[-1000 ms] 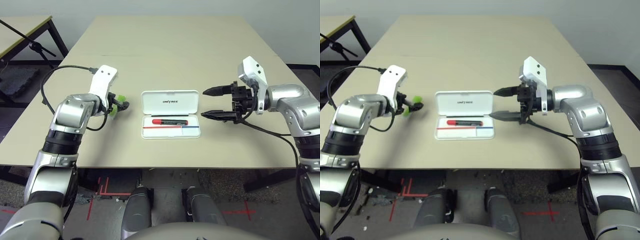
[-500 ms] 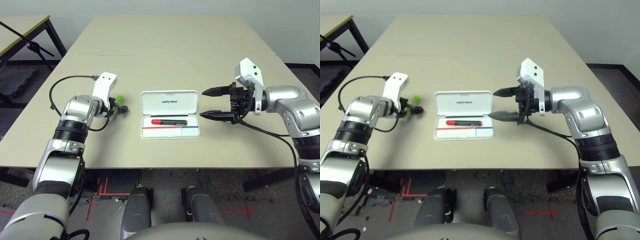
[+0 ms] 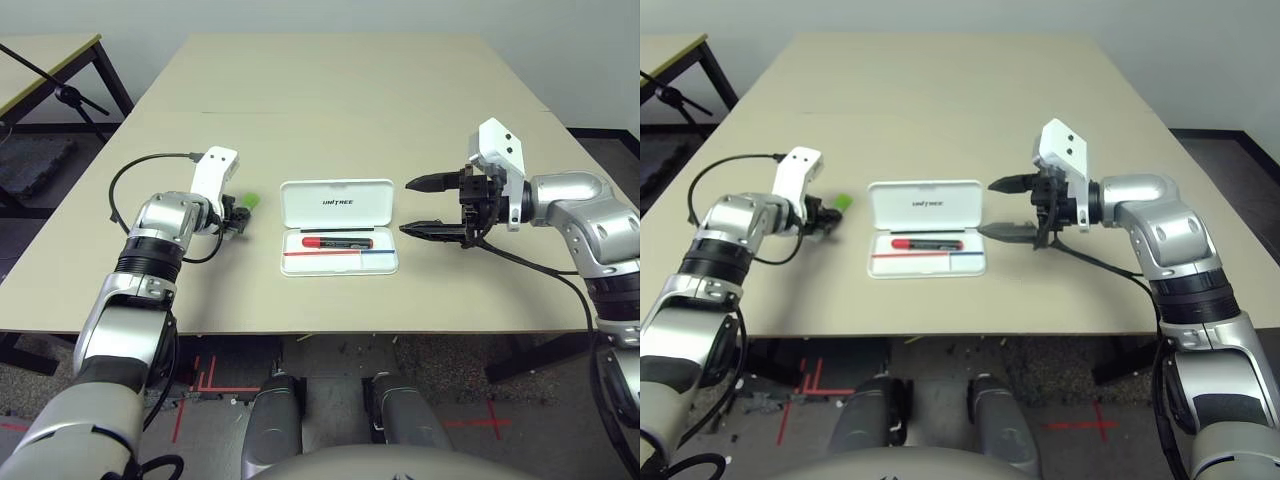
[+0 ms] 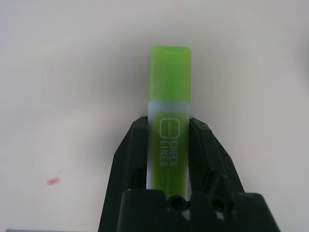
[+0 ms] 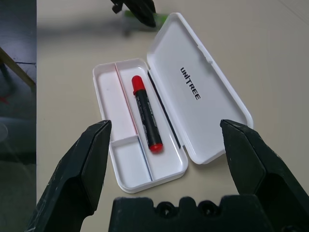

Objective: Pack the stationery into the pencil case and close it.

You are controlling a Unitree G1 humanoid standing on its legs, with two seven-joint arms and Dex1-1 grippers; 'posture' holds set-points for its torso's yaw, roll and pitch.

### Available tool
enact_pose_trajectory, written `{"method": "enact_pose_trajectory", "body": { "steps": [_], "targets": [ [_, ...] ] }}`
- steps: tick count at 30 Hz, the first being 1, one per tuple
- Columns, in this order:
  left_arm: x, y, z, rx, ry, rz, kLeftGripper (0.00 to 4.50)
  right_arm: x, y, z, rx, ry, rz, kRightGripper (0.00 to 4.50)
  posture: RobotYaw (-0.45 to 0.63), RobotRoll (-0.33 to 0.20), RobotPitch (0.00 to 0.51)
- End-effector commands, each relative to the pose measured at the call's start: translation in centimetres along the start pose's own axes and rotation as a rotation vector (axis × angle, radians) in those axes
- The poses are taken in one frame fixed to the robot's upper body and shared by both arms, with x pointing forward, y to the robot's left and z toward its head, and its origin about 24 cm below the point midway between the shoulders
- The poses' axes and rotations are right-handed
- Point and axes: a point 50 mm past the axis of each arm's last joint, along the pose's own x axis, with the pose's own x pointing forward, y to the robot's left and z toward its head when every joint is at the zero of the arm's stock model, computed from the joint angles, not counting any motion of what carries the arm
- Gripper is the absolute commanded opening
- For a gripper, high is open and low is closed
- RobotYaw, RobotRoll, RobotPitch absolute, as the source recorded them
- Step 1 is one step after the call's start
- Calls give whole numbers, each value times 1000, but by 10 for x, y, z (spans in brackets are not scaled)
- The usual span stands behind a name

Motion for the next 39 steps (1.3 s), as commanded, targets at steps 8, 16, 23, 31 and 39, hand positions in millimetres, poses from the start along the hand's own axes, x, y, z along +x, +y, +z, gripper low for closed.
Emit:
{"method": "enact_pose_trajectory", "body": {
  "steps": [8, 16, 23, 31, 39],
  "targets": [
    [-51, -3, -15, 339, -86, -237, 1074, 3, -3, 1, -32, -4, -15, 4500, -21, 0, 68],
    [-88, -37, -20, 554, -165, -561, 1074, 5, -6, 1, -36, -4, -10, 4500, -4, 0, 68],
    [-84, -72, 4, 659, -232, -626, 1074, 6, -9, -3, -33, 27, -5, 4500, 6, 0, 67],
    [-56, -113, 20, 763, -226, -707, 1074, 8, -12, -4, -43, 25, -25, 4500, -9, 0, 65],
    [-42, -134, 28, 794, -210, -742, 1074, 5, -10, -10, -34, 39, -40, 4500, -43, 0, 68]
  ]
}}
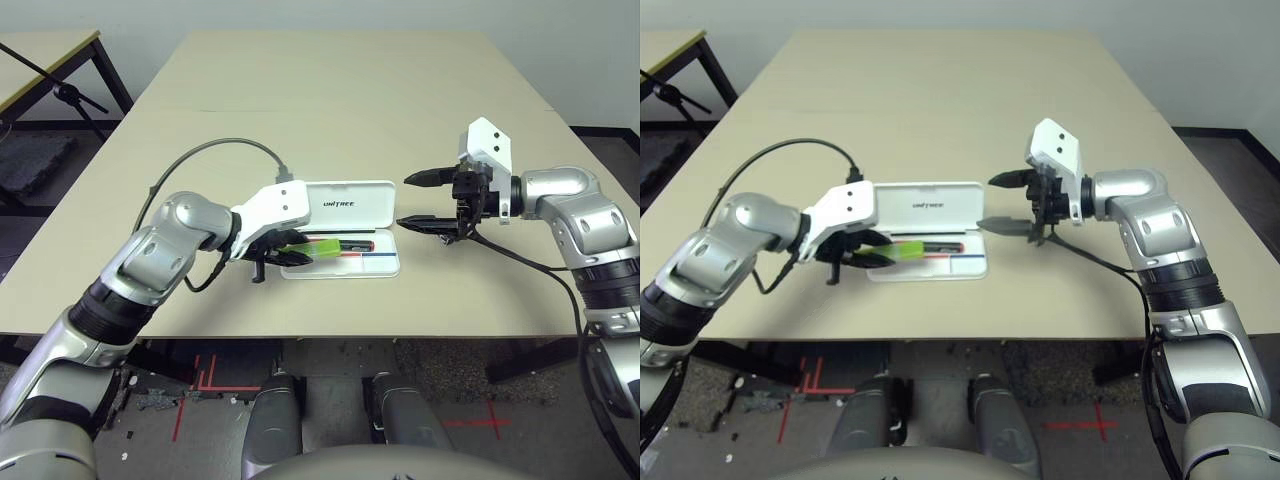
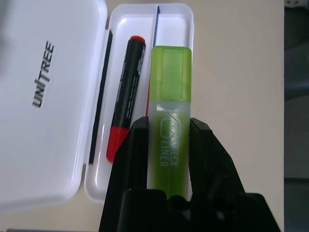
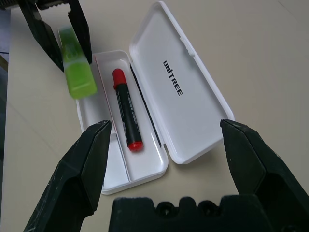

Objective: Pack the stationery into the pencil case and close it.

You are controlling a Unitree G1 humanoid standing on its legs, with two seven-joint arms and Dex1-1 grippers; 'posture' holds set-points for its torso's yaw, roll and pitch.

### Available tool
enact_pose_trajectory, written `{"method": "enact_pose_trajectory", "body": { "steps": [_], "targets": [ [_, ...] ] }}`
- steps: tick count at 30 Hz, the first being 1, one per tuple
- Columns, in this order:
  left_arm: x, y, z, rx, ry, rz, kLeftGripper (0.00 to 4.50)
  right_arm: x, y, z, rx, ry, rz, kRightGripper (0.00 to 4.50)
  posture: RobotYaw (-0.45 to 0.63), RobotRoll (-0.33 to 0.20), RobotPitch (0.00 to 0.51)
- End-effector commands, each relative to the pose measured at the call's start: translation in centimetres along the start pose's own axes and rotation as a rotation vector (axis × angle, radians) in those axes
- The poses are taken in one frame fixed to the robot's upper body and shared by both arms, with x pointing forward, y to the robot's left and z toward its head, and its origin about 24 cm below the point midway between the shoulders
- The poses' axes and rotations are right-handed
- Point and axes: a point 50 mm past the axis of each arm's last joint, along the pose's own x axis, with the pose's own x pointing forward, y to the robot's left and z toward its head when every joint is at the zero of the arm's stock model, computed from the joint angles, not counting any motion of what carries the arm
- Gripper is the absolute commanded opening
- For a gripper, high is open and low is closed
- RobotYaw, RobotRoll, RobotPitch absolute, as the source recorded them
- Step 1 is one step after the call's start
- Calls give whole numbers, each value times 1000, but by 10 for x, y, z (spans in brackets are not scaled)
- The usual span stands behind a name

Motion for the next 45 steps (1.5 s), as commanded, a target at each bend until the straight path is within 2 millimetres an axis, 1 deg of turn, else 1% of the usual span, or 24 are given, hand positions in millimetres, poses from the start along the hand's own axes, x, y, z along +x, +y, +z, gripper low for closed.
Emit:
{"method": "enact_pose_trajectory", "body": {
  "steps": [1, 6, 18, 22, 27, 29, 31, 32, 34, 39, 41, 43, 45],
  "targets": [
    [7, -1, -1, 1, 35, -14, 1074, -2, 2, -2, -5, 11, -11, 4500, -46, 0, 68],
    [14, -5, -1, 3, 37, -34, 1074, -3, 2, -4, -5, 17, -17, 4500, -51, 0, 70],
    [29, 3, -4, 14, 59, -8, 1074, -3, 1, -5, -19, 31, -34, 4500, -62, 0, 63],
    [30, 3, -5, 15, 59, -9, 1074, -3, 0, -5, -25, 35, -39, 4500, -64, 0, 59],
    [28, 2, -5, 20, 49, -13, 2888, -4, -2, -5, -30, 37, -44, 4500, -60, 0, 57],
    [26, 2, -3, 23, 40, -9, 3721, -4, -2, -5, -31, 38, -43, 4500, -57, 0, 57],
    [20, 2, 0, 26, 16, -1, 4412, -4, -2, -5, -30, 39, -43, 4500, -55, 0, 57],
    [16, 3, 3, 27, -3, 6, 4484, -4, -3, -5, -29, 40, -42, 4500, -55, 0, 57],
    [9, 3, 7, 32, -33, 19, 4484, -4, -3, -5, -29, 42, -42, 4500, -51, 0, 58],
    [-34, 7, 9, 48, -78, 97, 4484, -12, -3, -7, -17, 59, -51, 4500, -51, 0, 62],
    [-47, 6, 8, 45, -79, 117, 4484, -14, -2, -9, -14, 65, -52, 4500, -50, 0, 63],
    [-65, 5, 8, 43, -69, 137, 4484, -14, -1, -12, -13, 71, -53, 4500, -49, 0, 66],
    [-77, 3, 11, 47, -73, 148, 4484, -13, 1, -14, -12, 70, -48, 4500, -44, 0, 70]
  ]
}}
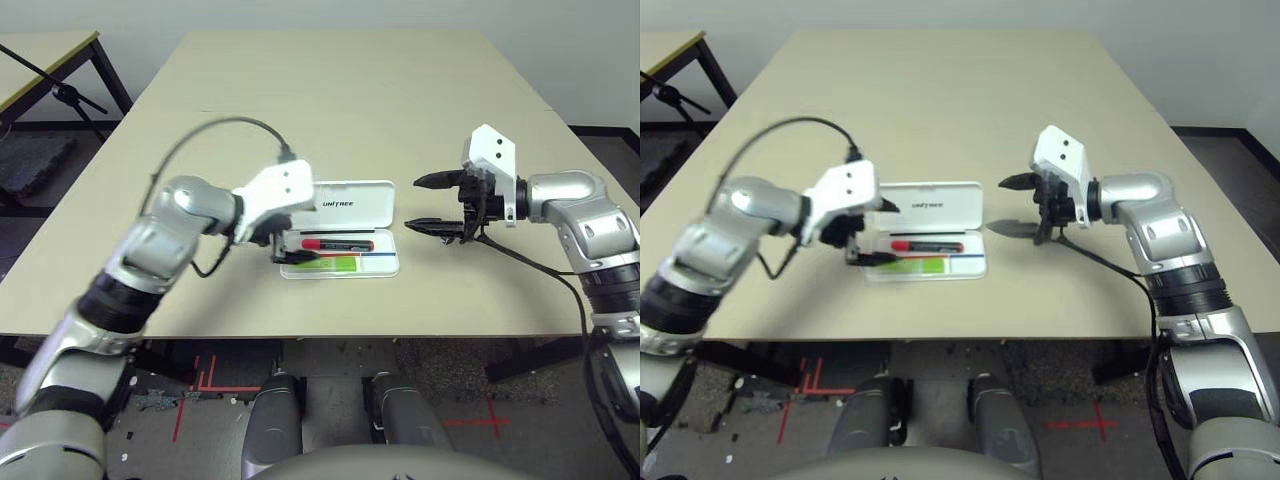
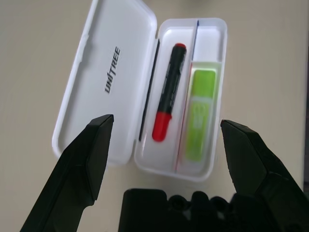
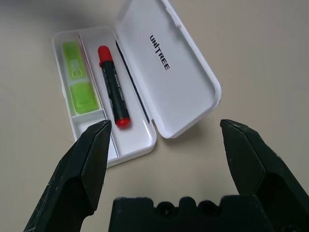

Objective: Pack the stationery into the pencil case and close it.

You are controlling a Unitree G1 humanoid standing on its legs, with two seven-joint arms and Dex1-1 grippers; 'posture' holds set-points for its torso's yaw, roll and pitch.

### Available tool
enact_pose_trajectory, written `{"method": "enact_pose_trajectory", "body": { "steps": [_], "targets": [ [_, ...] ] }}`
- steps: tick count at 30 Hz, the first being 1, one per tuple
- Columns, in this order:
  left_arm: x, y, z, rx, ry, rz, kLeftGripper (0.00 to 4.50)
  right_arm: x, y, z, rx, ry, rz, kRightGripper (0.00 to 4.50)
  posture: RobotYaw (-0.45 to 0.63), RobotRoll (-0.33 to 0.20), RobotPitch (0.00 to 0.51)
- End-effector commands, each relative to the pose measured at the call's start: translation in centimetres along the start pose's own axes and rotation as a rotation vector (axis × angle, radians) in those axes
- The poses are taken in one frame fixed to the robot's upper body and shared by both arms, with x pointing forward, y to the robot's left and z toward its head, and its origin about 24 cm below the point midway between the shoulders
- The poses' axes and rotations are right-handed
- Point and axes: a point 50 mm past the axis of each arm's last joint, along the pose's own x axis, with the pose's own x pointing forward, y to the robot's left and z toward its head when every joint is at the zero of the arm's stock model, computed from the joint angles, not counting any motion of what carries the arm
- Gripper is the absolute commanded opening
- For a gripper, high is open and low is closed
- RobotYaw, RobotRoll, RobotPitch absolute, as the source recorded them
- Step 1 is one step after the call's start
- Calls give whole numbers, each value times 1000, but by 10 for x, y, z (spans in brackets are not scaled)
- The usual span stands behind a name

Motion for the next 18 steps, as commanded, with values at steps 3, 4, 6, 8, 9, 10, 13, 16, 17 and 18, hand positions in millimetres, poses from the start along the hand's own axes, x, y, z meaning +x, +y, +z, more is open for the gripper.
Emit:
{"method": "enact_pose_trajectory", "body": {
  "steps": [3, 4, 6, 8, 9, 10, 13, 16, 17, 18],
  "targets": [
    [-18, -3, 15, 14, -42, 0, 4484, 1, 4, -3, -2, -2, 9, 4500, -44, 0, 70],
    [-18, -4, 16, 17, -47, -1, 4484, 2, 4, -3, -3, -2, 6, 4500, -44, 0, 70],
    [-18, -4, 18, 17, -55, 1, 4484, 3, 4, -2, -12, -10, -19, 4500, -41, 0, 76],
    [-16, -4, 19, 13, -57, 4, 4484, 2, 3, -2, -8, -15, -46, 4500, -43, 0, 78],
    [-16, -4, 18, 11, -58, 4, 4484, 0, 4, -2, 2, -11, -59, 4500, -46, 0, 80],
    [-15, -4, 18, 7, -58, 5, 4484, -1, 4, -3, 23, 4, -80, 4500, -46, 0, 80],
    [-12, -5, 16, -5, -56, 4, 4484, -7, 4, -6, 118, 45, -168, 4500, -50, 0, 84],
    [-10, -5, 14, -14, -51, 3, 4484, -12, 3, -6, 227, 91, -278, 4500, -60, 0, 88],
    [-9, -5, 14, -16, -49, 2, 4484, -13, 3, -5, 260, 112, -323, 4500, -65, 0, 89],
    [-9, -5, 13, -17, -48, 0, 4484, -15, 3, -4, 288, 125, -356, 4500, -65, 0, 89]
  ]
}}
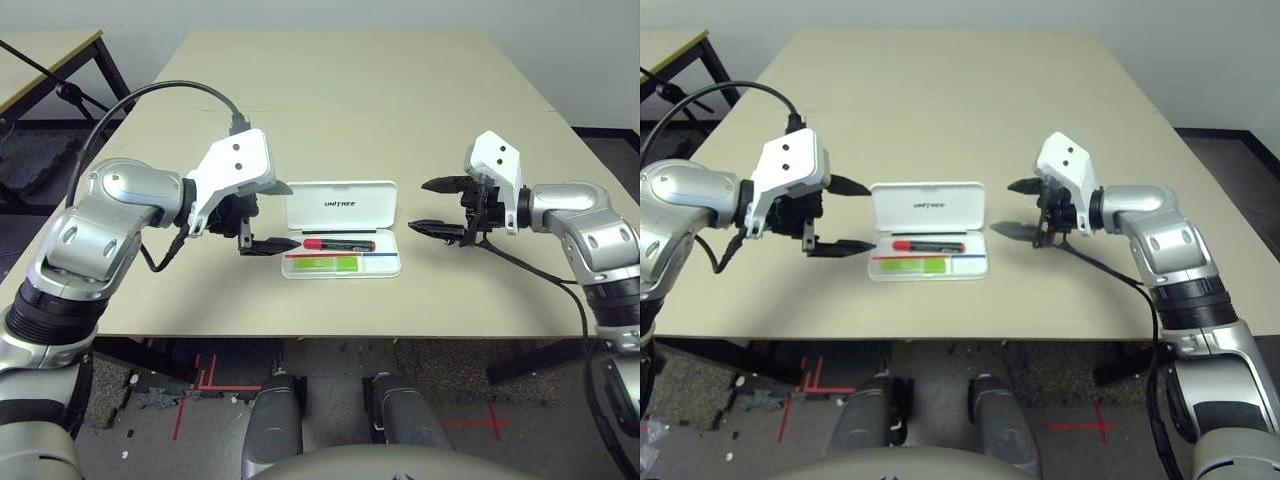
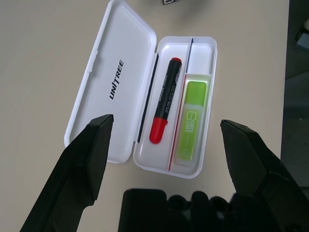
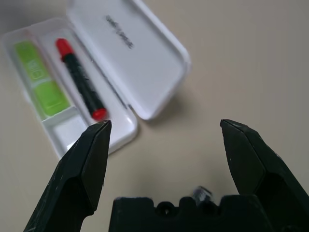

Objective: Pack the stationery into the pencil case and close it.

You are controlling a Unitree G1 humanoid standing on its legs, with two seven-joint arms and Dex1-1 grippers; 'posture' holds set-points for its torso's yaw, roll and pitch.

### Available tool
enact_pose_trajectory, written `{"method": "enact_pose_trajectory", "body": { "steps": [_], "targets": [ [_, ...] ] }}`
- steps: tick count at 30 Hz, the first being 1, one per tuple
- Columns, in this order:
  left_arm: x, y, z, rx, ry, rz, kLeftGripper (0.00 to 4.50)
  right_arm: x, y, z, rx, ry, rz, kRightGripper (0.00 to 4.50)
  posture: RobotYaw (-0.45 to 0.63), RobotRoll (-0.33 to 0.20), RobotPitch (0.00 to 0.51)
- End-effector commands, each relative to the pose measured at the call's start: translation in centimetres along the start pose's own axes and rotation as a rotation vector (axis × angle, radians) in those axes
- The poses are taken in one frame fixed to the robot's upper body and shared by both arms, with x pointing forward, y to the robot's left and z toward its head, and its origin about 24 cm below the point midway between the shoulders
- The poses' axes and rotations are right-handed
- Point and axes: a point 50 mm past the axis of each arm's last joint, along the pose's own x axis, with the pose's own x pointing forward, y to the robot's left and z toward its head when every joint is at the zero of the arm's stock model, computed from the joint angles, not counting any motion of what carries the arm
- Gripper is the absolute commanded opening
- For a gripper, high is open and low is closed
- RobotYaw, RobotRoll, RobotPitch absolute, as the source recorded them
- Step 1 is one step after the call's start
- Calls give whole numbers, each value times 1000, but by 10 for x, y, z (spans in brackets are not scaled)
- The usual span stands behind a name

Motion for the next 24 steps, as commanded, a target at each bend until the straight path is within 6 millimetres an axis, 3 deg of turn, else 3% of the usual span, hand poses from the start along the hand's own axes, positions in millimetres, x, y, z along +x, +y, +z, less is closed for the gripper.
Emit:
{"method": "enact_pose_trajectory", "body": {
  "steps": [1, 7, 24],
  "targets": [
    [5, -3, -1, -7, 8, -17, 4484, -8, -3, 4, 110, 41, -130, 4500, -65, 0, 89],
    [8, -2, -1, -10, 6, -25, 4484, -8, -16, -11, 232, 184, -320, 4500, -71, 0, 93],
    [11, -4, -3, -20, 28, -20, 4484, 31, -4, -53, 356, 329, -289, 4500, -56, 0, 100]
  ]
}}
